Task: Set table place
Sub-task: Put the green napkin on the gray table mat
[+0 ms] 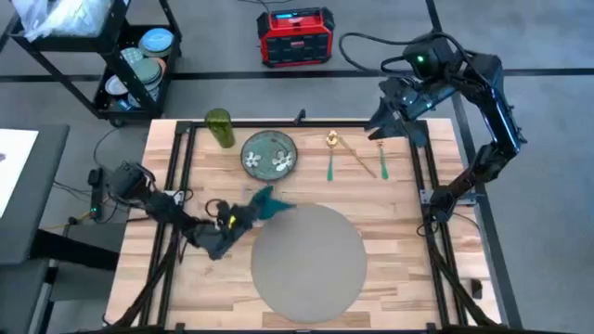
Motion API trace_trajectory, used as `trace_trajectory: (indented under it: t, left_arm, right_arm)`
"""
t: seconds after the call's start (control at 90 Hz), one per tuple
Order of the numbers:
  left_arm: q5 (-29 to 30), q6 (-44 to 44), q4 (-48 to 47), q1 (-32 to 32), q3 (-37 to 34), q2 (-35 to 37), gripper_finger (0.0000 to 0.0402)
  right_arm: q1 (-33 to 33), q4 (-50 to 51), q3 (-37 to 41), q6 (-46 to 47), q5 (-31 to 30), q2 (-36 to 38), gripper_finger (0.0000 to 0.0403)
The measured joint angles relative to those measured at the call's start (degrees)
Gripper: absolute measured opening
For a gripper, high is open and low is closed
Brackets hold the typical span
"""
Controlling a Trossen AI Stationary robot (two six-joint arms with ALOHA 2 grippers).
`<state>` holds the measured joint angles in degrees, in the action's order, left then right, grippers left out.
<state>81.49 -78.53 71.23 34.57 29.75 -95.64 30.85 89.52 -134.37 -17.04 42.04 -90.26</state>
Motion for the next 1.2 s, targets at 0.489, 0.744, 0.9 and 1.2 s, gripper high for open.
trace_trajectory:
  t: [0.489, 0.744, 0.9, 1.2]
  left_arm:
    - [4.6, -7.2, -14.6, 18.7, 6.0, -1.9, 0.0009]
    - [-6.9, -13.5, -17.4, 22.5, 6.1, -1.9, 0.0005]
    - [-15.0, -36.2, -37.2, 22.8, 5.6, -1.3, 0.0001]
    - [-62.3, -55.0, -61.9, 22.5, 6.7, -0.7, 0.0]
  right_arm:
    - [-5.4, 0.5, 0.0, 0.0, -0.2, 0.0, 0.0127]
    - [-7.6, 0.5, 0.0, 0.2, -2.0, 0.0, 0.0127]
    - [-8.5, 0.5, 1.3, 0.5, -6.2, 0.0, 0.0127]
    - [-9.3, 0.5, 6.0, 3.4, -6.2, -0.1, 0.0127]
